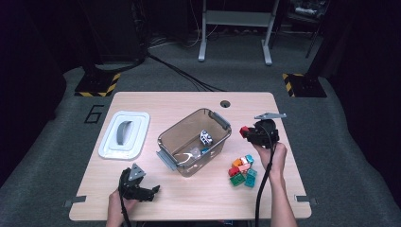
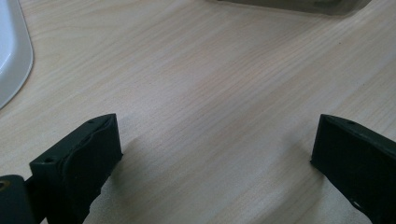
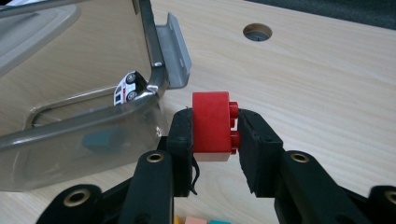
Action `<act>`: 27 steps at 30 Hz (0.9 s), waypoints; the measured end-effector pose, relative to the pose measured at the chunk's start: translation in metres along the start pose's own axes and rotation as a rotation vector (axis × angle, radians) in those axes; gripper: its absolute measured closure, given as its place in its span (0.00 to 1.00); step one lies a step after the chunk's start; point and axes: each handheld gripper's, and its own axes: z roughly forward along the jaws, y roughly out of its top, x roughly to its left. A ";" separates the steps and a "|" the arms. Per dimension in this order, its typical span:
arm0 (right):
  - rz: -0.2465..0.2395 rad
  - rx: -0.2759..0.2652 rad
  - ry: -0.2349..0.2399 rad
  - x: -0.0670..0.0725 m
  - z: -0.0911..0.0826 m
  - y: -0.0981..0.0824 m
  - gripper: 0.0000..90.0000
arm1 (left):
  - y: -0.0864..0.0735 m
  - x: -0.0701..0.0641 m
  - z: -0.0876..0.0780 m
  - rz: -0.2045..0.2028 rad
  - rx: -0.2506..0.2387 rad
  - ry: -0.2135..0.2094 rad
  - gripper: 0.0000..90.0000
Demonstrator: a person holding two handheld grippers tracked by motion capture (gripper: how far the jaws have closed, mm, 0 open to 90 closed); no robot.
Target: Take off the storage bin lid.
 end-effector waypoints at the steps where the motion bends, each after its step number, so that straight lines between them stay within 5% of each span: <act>1: -0.008 -0.003 0.001 0.000 0.000 0.003 0.75 | 0.000 0.000 0.000 0.000 0.000 0.000 0.02; 18: -0.059 -0.044 0.015 0.018 -0.007 0.036 0.75 | 0.000 0.000 0.001 0.000 -0.001 0.006 0.02; 27: -0.115 -0.037 0.060 0.037 0.002 0.049 0.75 | 0.000 0.000 0.001 -0.001 0.002 0.005 0.02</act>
